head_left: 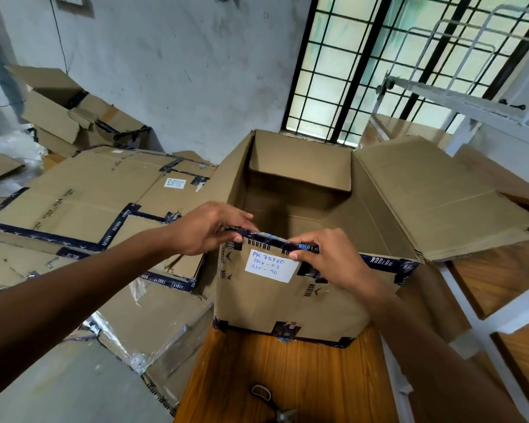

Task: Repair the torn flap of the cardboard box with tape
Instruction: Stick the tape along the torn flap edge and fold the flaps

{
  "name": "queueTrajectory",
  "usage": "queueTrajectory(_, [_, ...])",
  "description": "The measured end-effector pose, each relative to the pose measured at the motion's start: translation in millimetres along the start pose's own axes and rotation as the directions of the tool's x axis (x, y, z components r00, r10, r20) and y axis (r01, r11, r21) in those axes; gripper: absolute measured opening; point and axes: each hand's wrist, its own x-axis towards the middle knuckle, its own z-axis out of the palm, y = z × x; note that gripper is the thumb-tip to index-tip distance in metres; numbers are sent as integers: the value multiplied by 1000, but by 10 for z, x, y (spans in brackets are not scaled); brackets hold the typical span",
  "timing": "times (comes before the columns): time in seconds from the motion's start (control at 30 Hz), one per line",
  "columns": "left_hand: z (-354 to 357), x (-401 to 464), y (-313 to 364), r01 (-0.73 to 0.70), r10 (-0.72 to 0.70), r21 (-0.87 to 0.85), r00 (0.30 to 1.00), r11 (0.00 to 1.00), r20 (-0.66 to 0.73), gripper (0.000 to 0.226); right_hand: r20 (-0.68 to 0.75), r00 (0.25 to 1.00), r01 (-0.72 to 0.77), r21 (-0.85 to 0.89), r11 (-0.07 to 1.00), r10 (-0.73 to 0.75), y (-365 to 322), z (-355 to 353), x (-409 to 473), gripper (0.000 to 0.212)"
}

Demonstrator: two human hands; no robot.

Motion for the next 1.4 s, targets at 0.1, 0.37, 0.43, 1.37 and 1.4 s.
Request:
queueTrajectory(0.1, [-49, -58, 15, 54, -54, -42, 998, 998, 21, 35, 95, 995, -30, -2, 1000, 30, 13, -140, 7, 26])
queueTrajectory(0.37, [42, 83, 219, 66, -74, -59, 986, 996, -152, 10, -64, 997, 31, -19, 999, -32, 4, -37, 20, 26])
queueTrajectory(0.43, [57, 32, 176, 49, -56, -44, 985, 998, -161, 10, -83, 994, 61, -63, 996, -66, 41, -10, -44, 24])
queueTrajectory(1.37, [240, 57, 625, 98, 5, 325, 954, 941, -300, 35, -202, 976, 35, -224, 974, -81, -402, 280, 8, 24])
queueTrajectory(1.4, [313, 117, 749, 109, 12, 328, 939, 938, -345, 27, -261, 962, 13, -245, 969, -79, -488, 377, 40, 22])
